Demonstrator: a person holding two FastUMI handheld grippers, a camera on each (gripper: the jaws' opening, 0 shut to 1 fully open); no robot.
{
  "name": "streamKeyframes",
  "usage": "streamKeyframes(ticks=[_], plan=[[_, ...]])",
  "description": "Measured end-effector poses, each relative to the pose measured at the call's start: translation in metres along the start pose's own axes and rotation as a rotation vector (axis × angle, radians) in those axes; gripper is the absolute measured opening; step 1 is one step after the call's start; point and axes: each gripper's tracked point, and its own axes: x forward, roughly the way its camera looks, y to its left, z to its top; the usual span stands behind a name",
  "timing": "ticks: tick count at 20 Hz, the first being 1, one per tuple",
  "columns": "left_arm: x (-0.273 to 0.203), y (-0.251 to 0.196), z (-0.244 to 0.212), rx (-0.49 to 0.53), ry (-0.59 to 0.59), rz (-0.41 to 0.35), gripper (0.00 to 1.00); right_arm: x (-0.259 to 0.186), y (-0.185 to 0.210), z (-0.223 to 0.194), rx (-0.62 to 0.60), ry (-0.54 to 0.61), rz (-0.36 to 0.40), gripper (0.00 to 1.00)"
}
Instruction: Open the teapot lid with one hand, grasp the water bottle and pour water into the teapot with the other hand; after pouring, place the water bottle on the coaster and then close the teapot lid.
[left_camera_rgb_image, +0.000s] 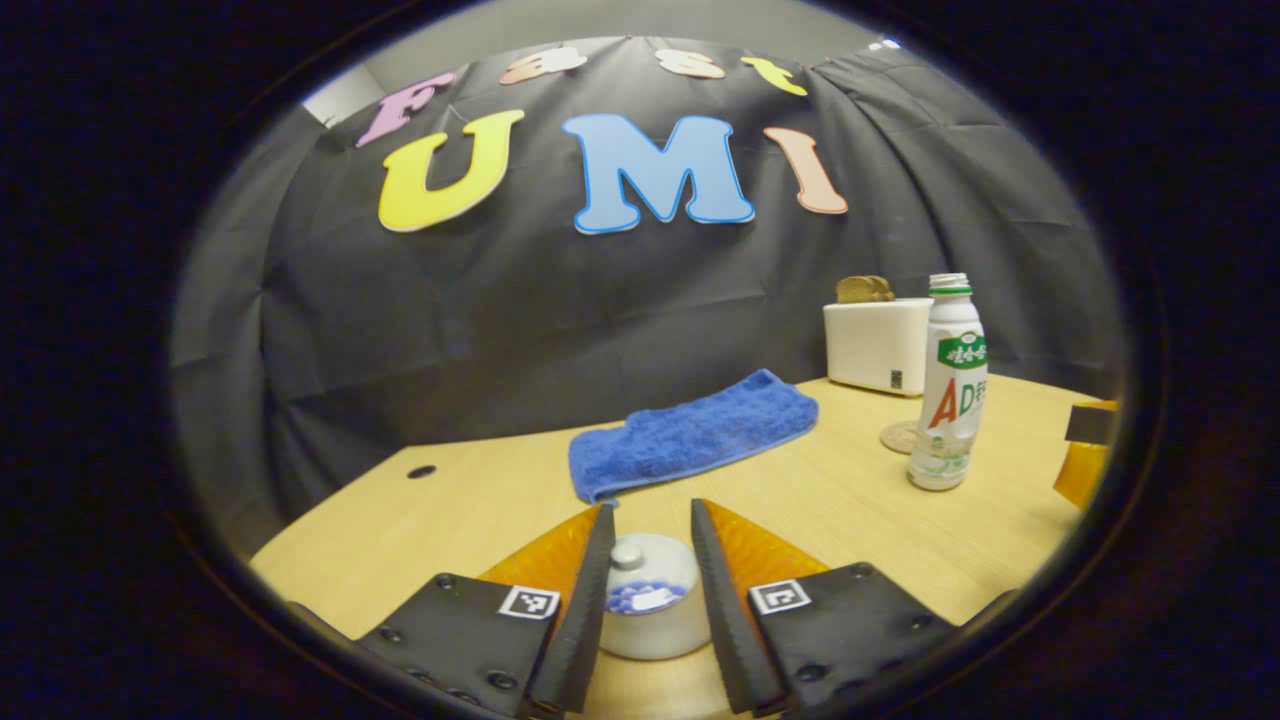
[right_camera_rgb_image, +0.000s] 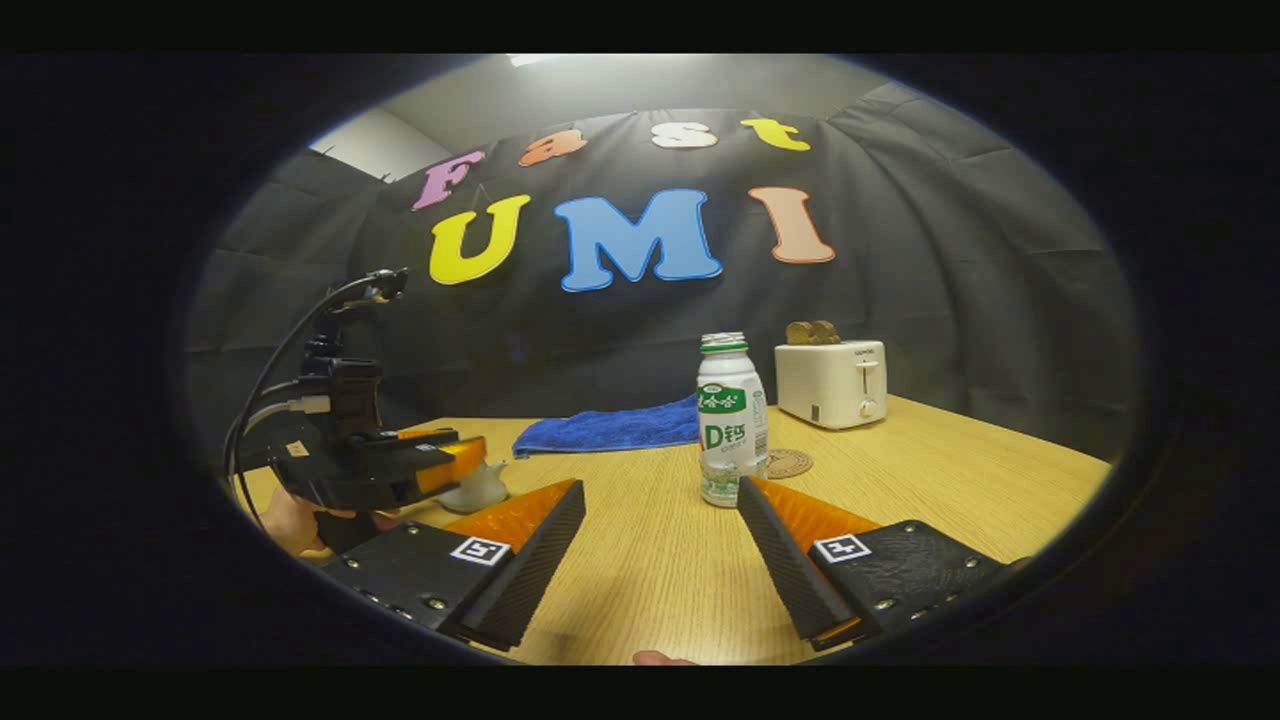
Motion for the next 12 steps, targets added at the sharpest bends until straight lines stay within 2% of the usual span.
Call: streamKeyframes(ticks=[2, 3, 4, 7, 8, 10, 12], plan=[[-0.003, 0.003, 0.0, 0.01, 0.002, 0.026, 0.73, 0.0, 0.0, 0.0, -0.002, 0.002, 0.001, 0.95], [-0.003, 0.006, 0.002, 0.007, -0.003, 0.035, 0.53, 0.0, 0.0, 0.001, -0.001, 0.0, 0.001, 0.95], [-0.002, 0.009, 0.001, -0.009, -0.003, 0.039, 0.63, -0.001, 0.0, 0.0, 0.001, 0.0, 0.002, 0.95], [0.001, 0.011, -0.001, -0.017, 0.008, 0.038, 0.39, -0.001, 0.0, 0.0, 0.006, 0.004, 0.001, 0.95], [0.001, 0.013, 0.001, 0.002, 0.006, 0.053, 0.37, -0.001, -0.001, -0.001, 0.009, 0.005, 0.002, 0.95], [0.003, 0.017, -0.001, -0.009, 0.003, 0.053, 0.19, -0.001, -0.001, -0.001, 0.014, 0.003, 0.002, 0.95], [0.002, 0.016, -0.001, -0.036, -0.003, 0.037, 0.16, -0.002, -0.001, 0.0, 0.015, 0.0, 0.003, 0.95]])
